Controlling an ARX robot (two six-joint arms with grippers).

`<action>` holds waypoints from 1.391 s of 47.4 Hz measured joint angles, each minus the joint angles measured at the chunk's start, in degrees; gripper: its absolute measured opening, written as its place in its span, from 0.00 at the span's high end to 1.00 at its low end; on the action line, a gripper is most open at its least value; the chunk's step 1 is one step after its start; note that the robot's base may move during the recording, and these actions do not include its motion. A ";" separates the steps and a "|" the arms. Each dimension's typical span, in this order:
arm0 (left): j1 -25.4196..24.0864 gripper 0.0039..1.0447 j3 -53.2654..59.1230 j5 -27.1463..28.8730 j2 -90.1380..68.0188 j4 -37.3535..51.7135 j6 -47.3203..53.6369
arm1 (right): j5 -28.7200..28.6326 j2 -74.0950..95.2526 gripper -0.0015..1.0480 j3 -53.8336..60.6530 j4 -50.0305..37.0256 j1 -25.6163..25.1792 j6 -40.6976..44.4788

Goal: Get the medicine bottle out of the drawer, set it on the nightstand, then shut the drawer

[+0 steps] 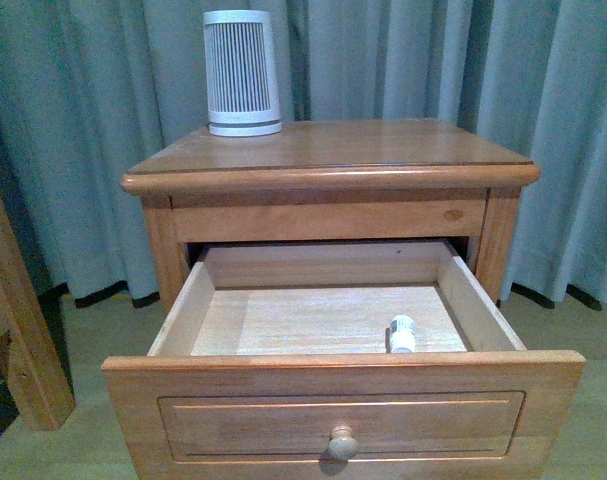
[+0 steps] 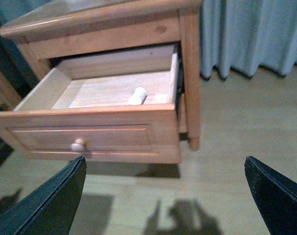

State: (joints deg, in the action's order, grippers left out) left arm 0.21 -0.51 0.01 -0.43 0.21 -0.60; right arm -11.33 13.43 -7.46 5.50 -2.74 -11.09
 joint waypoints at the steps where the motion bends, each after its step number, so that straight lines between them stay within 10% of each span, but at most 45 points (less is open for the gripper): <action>1: 0.00 0.95 0.00 0.02 0.02 -0.02 -0.07 | -0.20 2.62 0.07 -1.53 -0.85 0.02 -0.92; 29: 0.00 0.04 0.00 0.02 0.07 -0.11 0.07 | 10.80 61.24 0.07 -48.46 -8.28 13.97 6.45; 66: 0.00 0.06 0.00 0.02 0.07 -0.11 0.07 | 25.49 107.56 0.07 -80.56 8.81 22.03 -6.49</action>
State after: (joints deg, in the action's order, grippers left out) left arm 0.21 -0.51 0.03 -0.36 0.10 -0.54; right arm 14.15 120.99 -88.03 14.31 19.29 -17.58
